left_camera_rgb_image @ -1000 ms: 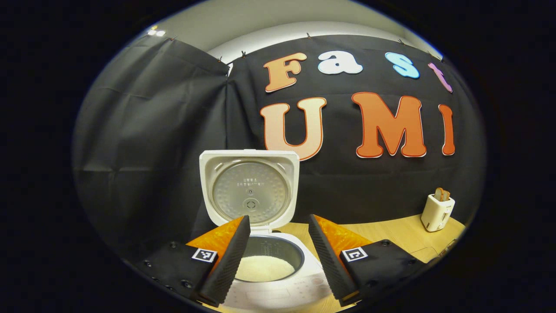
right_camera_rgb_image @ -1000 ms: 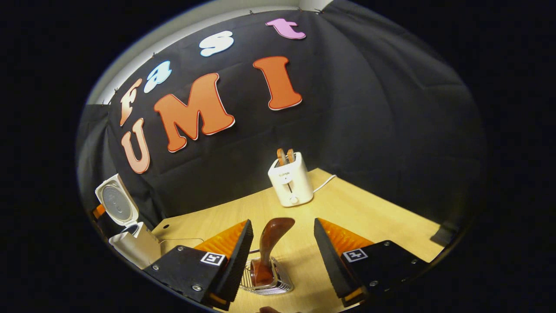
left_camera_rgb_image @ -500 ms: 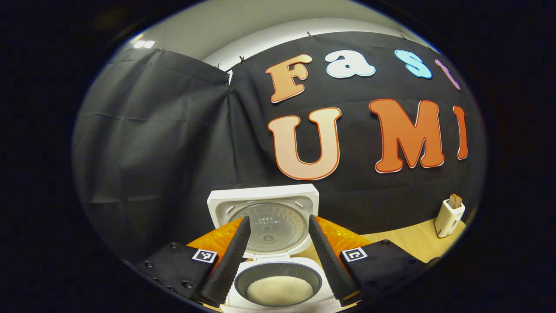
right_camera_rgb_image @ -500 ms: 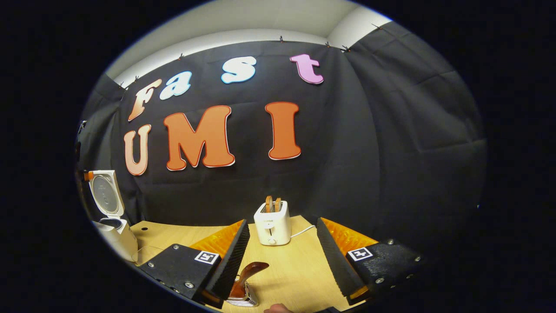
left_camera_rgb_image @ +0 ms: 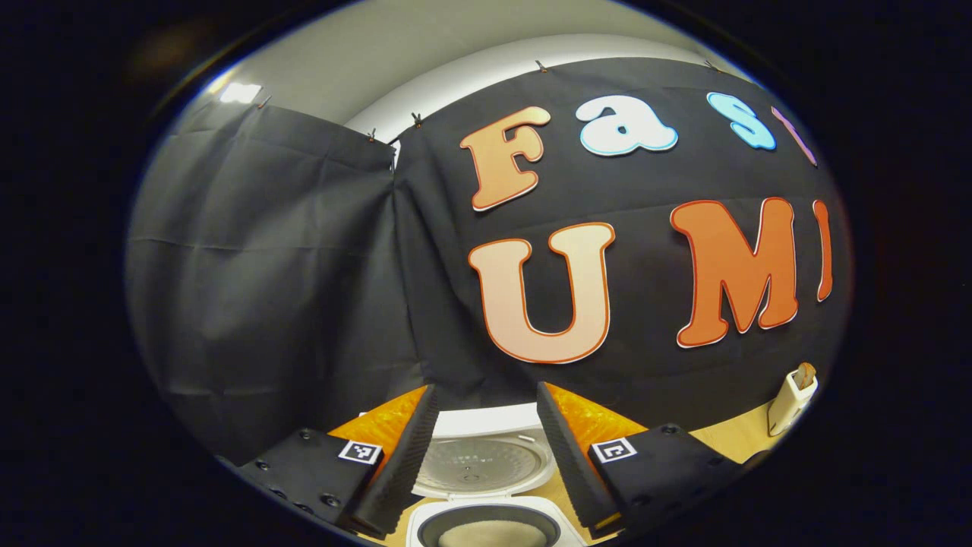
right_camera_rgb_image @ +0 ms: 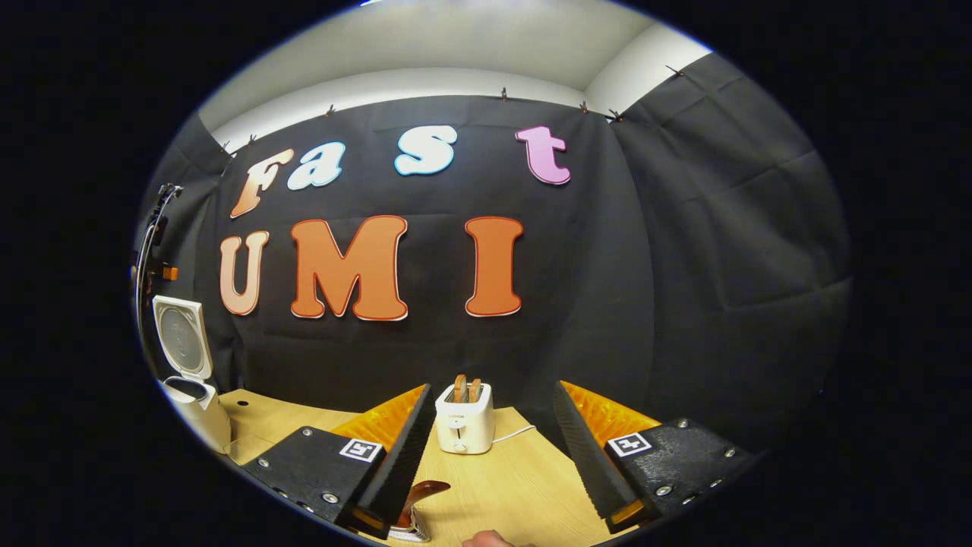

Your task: Close the left gripper, press the button to open the rice cooker; take a wooden spoon from the chopstick holder with the right hand, scoop a spoonful of rice and pour it into the rice cooker, then put the wooden spoon back into the chopstick holder.

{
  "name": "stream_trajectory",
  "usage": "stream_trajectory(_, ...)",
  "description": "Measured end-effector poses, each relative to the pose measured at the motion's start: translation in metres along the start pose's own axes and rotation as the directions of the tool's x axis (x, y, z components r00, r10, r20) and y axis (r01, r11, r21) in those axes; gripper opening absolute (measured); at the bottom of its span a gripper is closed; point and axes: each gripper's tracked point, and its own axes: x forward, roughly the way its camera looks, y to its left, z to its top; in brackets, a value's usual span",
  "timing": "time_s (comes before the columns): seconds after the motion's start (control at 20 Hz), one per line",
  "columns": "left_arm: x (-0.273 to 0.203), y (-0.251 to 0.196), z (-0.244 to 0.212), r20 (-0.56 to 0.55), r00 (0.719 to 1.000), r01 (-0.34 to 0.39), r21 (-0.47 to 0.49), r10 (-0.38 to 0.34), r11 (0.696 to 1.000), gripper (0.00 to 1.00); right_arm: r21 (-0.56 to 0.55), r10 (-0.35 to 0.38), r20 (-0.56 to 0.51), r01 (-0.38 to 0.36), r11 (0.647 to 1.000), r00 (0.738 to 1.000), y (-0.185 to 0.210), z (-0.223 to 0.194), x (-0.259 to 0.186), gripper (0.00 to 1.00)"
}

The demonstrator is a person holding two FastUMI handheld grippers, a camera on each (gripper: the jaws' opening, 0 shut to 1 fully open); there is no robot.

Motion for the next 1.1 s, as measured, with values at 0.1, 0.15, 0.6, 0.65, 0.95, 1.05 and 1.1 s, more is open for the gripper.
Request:
stream_trajectory(0.1,0.009,-0.01,0.006,0.003,1.0,0.001,0.015,-0.001,1.0,0.84,-0.012,0.002,0.017,-0.002,1.0,1.0,-0.001,0.006,-0.004,0.92)
stream_trajectory(0.15,0.013,-0.015,0.007,-0.003,1.0,0.004,0.014,-0.004,1.0,0.84,-0.016,0.004,0.023,-0.003,1.0,1.0,-0.002,0.009,-0.004,0.93)
stream_trajectory(0.6,0.073,0.003,-0.012,-0.039,0.996,-0.079,0.068,0.082,0.995,0.84,-0.048,-0.024,0.074,0.028,0.998,0.997,-0.019,0.038,-0.029,0.92)
stream_trajectory(0.65,0.081,0.008,-0.023,-0.051,0.994,-0.09,0.073,0.094,0.993,0.86,-0.05,-0.023,0.079,0.027,0.998,0.997,-0.019,0.038,-0.03,0.92)
stream_trajectory(0.95,0.106,0.036,-0.076,-0.089,0.989,-0.116,0.035,0.118,0.993,0.86,-0.059,-0.007,0.046,0.01,0.998,0.999,-0.009,0.025,-0.031,0.92)
stream_trajectory(1.05,0.108,0.034,-0.081,-0.094,0.99,-0.103,0.022,0.104,0.994,0.84,-0.045,0.008,0.031,-0.006,0.999,0.999,-0.003,0.02,-0.026,0.92)
stream_trajectory(1.1,0.106,0.034,-0.081,-0.086,0.992,-0.09,0.007,0.09,0.996,0.86,-0.042,0.011,0.025,-0.01,0.999,1.0,-0.001,0.016,-0.026,0.92)
